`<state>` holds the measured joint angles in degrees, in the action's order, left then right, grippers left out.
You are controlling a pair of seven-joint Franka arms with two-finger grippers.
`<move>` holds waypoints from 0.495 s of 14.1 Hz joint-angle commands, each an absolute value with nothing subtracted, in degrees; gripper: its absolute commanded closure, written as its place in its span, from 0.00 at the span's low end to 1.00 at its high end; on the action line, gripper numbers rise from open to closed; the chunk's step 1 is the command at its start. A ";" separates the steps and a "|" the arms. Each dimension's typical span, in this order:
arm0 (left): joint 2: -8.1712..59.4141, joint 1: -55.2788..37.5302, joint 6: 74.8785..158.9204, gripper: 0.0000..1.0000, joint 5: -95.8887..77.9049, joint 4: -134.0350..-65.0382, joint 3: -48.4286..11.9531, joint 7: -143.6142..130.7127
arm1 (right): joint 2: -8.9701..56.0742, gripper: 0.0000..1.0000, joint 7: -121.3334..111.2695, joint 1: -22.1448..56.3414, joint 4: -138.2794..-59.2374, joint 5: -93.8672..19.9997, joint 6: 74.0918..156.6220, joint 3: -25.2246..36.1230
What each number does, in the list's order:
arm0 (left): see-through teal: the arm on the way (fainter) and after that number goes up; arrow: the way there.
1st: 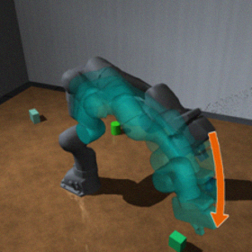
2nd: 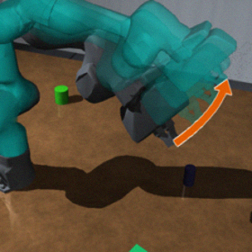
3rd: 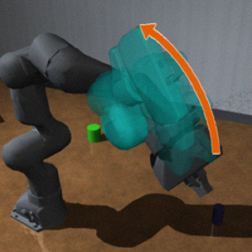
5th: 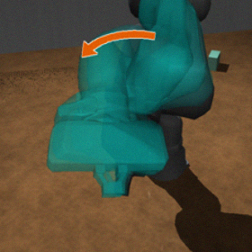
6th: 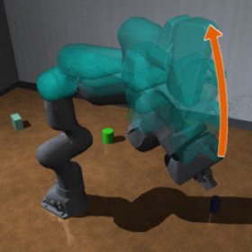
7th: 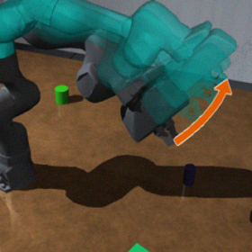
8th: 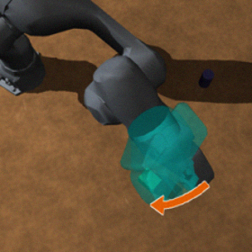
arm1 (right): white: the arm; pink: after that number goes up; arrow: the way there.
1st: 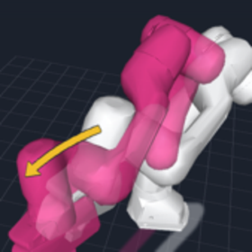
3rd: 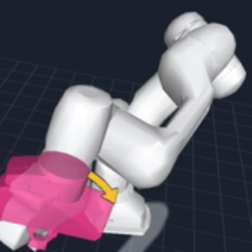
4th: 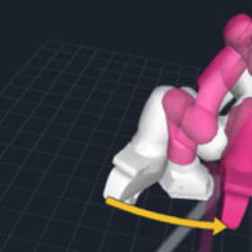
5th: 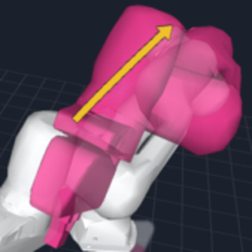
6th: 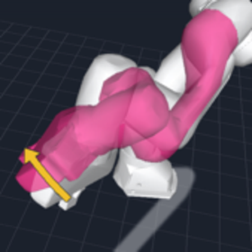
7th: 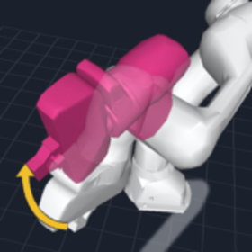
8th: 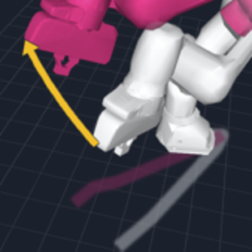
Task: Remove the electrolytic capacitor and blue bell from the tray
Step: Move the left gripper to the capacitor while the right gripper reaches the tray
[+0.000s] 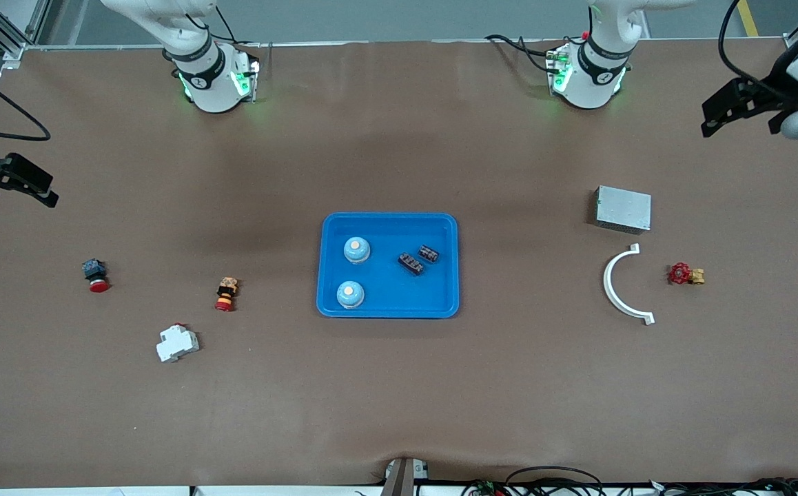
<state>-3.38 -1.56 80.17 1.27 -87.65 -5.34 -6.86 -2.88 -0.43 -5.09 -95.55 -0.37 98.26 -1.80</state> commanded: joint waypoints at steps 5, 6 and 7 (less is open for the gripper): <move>12.99 -9.73 82.86 0.00 1.15 -80.68 -7.03 -12.55 | -4.40 0.00 -0.62 -4.39 -97.21 0.18 99.40 -2.02; 13.79 -11.50 84.53 0.00 0.10 -81.21 -6.94 -16.31 | -4.39 0.00 -0.62 -4.48 -97.21 0.18 99.40 -2.02; 14.76 -12.56 85.86 0.00 -1.39 -81.12 -7.03 -20.52 | -4.39 0.00 -0.62 -4.48 -97.21 0.18 99.40 -2.02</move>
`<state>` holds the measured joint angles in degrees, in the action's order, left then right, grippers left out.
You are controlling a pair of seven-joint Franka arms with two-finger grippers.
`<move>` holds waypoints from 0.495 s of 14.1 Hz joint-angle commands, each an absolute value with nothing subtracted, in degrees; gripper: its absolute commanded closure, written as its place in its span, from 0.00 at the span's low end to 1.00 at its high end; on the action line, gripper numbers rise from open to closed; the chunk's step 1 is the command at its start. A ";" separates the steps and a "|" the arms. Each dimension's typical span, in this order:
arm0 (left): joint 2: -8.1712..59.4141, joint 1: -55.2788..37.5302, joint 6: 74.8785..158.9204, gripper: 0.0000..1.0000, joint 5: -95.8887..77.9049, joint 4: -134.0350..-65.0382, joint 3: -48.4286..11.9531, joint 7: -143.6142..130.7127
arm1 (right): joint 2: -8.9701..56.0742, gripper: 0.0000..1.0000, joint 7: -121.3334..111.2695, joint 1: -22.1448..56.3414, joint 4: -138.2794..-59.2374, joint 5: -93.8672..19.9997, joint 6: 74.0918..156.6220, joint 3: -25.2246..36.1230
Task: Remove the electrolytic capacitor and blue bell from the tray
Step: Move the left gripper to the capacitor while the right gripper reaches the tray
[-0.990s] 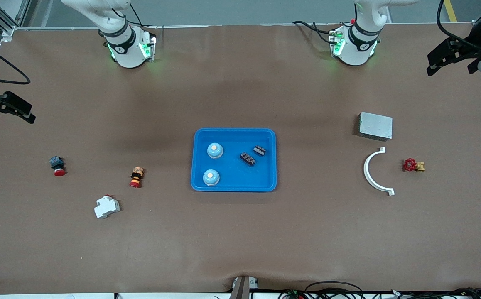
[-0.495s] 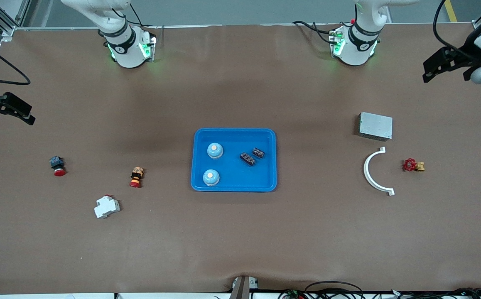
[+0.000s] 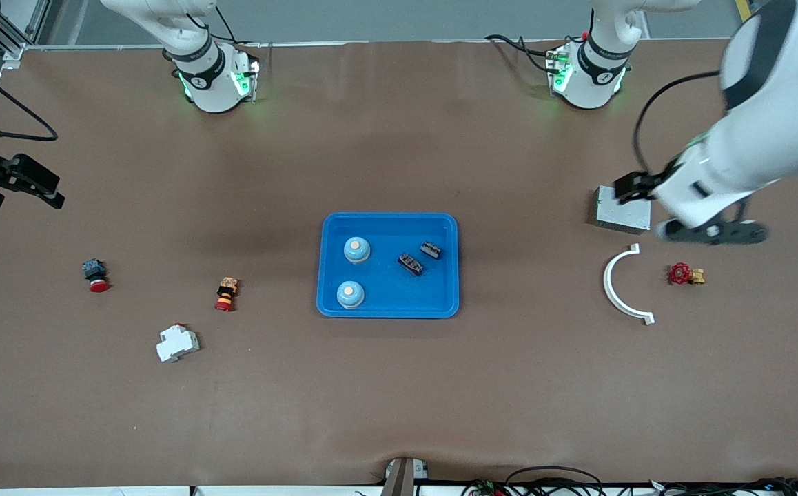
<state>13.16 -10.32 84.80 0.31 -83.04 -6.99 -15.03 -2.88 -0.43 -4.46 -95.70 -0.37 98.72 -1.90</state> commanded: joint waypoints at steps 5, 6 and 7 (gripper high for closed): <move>23.10 -19.94 99.81 0.00 -4.40 -84.63 -7.29 -41.78 | -4.22 0.00 0.26 -2.91 -97.99 0.18 100.89 -1.93; 25.03 -21.69 102.89 0.00 -4.66 -84.99 -7.29 -45.92 | -4.22 0.00 0.79 -2.47 -99.65 0.18 102.64 -2.02; 27.14 -24.06 105.79 0.00 -4.66 -85.34 -7.29 -50.75 | -4.48 0.00 2.79 -1.85 -101.76 0.09 104.48 -2.02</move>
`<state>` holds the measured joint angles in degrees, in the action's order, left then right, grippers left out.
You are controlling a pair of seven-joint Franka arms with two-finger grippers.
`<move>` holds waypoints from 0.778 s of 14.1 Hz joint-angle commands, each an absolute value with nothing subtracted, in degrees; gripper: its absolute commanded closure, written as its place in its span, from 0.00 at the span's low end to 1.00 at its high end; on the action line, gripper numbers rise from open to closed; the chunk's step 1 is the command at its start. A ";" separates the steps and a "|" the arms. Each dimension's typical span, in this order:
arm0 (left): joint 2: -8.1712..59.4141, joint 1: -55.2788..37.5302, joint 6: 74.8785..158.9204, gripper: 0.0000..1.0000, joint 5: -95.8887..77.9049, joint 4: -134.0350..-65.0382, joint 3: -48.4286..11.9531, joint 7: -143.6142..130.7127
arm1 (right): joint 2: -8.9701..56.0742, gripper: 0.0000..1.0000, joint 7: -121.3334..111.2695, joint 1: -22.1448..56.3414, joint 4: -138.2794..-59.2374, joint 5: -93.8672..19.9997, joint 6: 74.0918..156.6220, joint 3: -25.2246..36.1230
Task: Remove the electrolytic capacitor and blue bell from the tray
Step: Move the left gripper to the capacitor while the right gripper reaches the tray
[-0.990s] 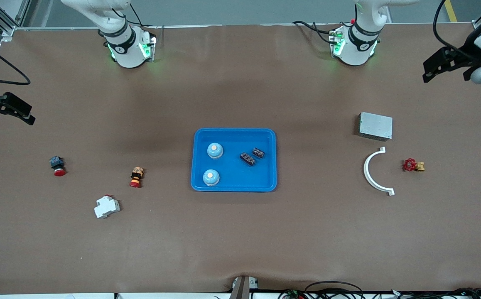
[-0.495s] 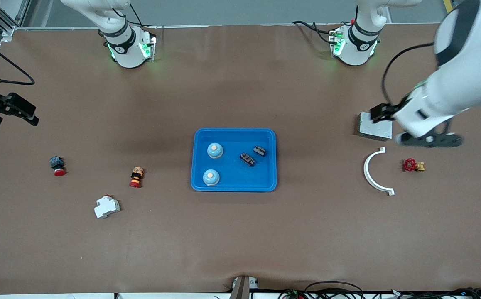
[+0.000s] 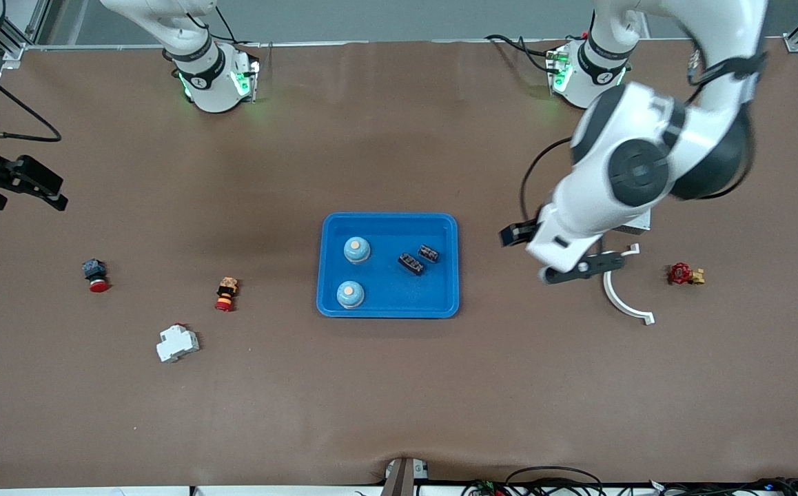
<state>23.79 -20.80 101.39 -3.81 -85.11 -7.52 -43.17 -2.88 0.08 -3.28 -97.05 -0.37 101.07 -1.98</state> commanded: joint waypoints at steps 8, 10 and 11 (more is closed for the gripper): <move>40.86 -32.60 125.76 0.25 -3.52 -87.63 -7.03 -83.28 | -0.19 0.00 19.83 9.47 -113.55 -2.01 118.20 -2.02; 42.62 -33.57 126.74 0.24 -2.29 -87.89 -7.03 -88.66 | 4.63 0.00 26.69 12.90 -113.47 -3.78 123.11 -2.02; 43.41 -33.84 126.83 0.24 -1.42 -87.98 -7.03 -91.03 | 6.75 0.00 28.11 15.10 -113.47 -3.87 125.74 -2.02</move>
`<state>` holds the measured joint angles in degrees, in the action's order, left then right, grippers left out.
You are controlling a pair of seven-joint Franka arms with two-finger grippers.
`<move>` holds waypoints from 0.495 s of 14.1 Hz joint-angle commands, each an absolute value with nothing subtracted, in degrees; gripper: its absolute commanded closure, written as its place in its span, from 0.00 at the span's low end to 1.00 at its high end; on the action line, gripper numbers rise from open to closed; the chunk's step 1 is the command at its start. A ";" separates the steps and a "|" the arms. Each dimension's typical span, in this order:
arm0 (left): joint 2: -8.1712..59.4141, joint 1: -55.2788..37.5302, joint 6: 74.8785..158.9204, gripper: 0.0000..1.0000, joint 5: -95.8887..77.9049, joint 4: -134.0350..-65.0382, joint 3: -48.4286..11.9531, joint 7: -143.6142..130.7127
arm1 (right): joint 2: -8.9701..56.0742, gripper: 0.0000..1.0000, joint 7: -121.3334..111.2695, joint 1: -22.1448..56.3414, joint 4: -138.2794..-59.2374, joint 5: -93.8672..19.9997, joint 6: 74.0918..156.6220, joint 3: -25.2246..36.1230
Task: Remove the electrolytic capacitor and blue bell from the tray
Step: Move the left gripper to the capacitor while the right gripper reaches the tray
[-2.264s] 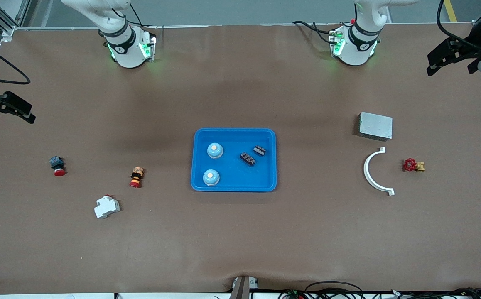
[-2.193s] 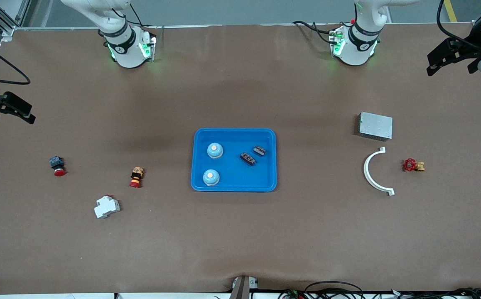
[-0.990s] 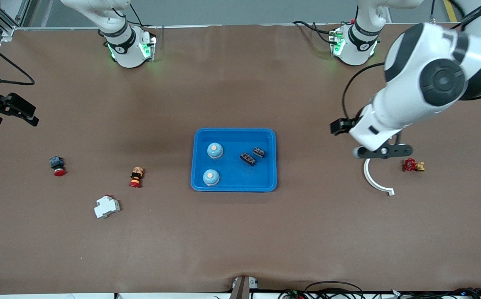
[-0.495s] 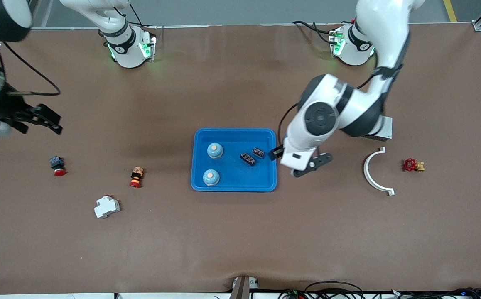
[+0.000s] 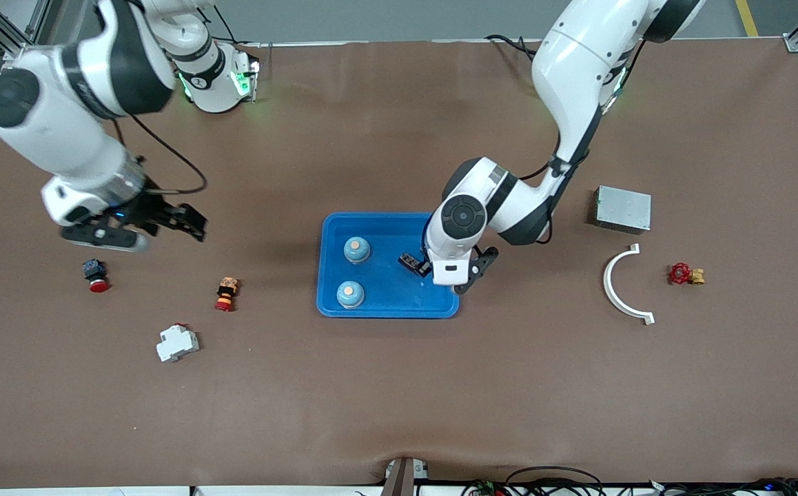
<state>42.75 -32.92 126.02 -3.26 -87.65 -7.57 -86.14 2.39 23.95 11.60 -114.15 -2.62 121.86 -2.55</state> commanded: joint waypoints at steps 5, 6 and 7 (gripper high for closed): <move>43.68 -35.07 126.74 0.60 0.18 -90.88 -7.21 -96.23 | 15.98 0.00 39.97 23.45 -113.64 -3.78 135.61 -1.93; 43.51 -35.07 126.56 0.83 0.18 -90.79 -7.21 -96.85 | 17.04 0.00 41.38 25.12 -113.73 -3.78 135.62 -1.85; 43.33 -35.07 126.39 1.00 0.18 -90.79 -7.21 -96.86 | 18.27 0.00 43.66 26.35 -113.73 -3.78 136.05 -1.85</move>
